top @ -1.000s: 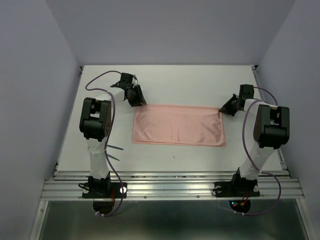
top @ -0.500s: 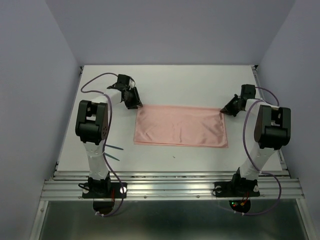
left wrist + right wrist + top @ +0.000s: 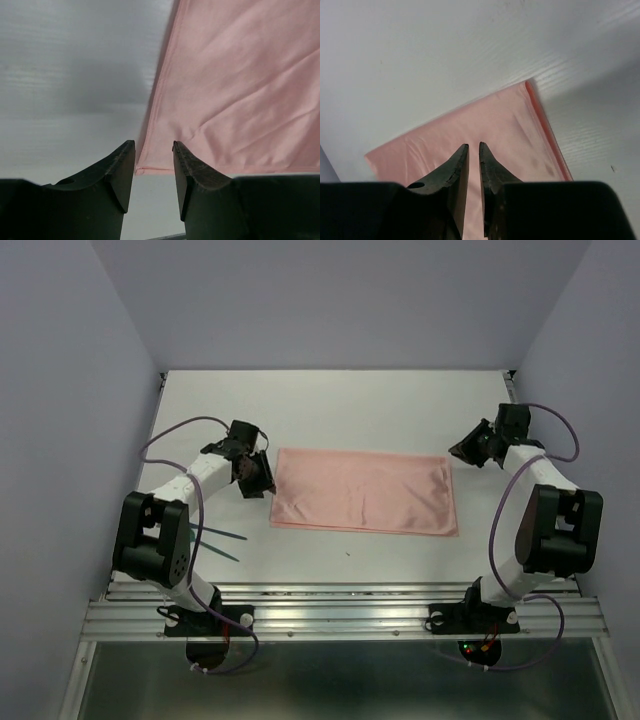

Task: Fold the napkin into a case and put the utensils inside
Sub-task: Smooth out the rectangle-folded napkin at the center of the board.

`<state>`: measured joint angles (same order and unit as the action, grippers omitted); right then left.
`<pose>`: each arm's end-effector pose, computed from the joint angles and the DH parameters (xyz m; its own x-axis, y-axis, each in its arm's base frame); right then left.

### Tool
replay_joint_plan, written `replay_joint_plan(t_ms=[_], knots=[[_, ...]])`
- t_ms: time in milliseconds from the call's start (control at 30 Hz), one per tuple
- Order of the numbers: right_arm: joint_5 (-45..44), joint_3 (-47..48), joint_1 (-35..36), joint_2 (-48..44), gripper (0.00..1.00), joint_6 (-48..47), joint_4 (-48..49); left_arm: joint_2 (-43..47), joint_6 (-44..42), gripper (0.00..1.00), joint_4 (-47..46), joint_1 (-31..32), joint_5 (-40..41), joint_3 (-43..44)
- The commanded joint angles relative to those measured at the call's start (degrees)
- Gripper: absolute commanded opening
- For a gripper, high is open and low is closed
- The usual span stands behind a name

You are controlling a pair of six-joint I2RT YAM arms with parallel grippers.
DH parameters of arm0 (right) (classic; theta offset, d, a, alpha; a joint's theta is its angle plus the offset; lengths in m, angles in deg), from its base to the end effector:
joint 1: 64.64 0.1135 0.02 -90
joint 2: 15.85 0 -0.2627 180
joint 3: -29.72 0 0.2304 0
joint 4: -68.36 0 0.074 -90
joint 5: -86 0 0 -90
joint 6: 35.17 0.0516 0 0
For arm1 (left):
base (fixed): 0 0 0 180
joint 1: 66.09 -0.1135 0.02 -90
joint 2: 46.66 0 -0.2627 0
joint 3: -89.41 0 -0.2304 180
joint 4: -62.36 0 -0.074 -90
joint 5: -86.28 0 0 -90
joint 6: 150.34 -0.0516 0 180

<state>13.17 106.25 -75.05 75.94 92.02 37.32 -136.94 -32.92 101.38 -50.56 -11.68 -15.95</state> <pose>0.3329 -0.0457 0.2263 -0.5834 0.6944 -0.4214 0.4075 0.6990 0.5876 0.3021 -0.0914 0.2120 -0.8553 -0.2357 -0.4614 -0.0581 0.9285 -0.3666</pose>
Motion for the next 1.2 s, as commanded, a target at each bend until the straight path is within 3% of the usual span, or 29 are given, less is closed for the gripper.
replay_joint_plan(t_ms=[0, 167, 400, 767, 867, 967, 1167], knots=[[1.4, -2.2, 0.8, -2.5, 0.20, -1.1, -2.7, 2.9, 4.2, 0.47, 4.1, 1.3, 2.4, -5.3], [1.2, -2.5, 1.4, -3.7, 0.21, -1.8, -4.0, 1.4, 5.4, 0.46, 4.6, 4.2, 3.3, -6.5], [0.8, -2.3, 1.4, -4.3, 0.21, -2.4, -5.0, 0.0, 5.8, 0.32, 3.2, 4.7, 3.2, -8.1], [0.8, -3.1, 1.4, -4.2, 0.21, -2.4, -5.0, -1.7, 6.0, 0.31, 2.6, 5.3, 4.2, -9.0], [0.8, -3.2, 1.4, -4.4, 0.21, -2.3, -5.0, -1.5, 5.8, 0.12, 3.0, 5.5, 4.3, -8.6], [0.8, -3.2, 1.4, -4.6, 0.21, -2.3, -5.0, -0.6, 5.5, 0.00, 4.6, 5.7, 4.9, -7.2], [0.7, -3.4, 1.4, -4.7, 0.21, -2.3, -4.9, 1.8, 3.7, 0.00, 8.9, 5.7, 4.0, -3.1]])
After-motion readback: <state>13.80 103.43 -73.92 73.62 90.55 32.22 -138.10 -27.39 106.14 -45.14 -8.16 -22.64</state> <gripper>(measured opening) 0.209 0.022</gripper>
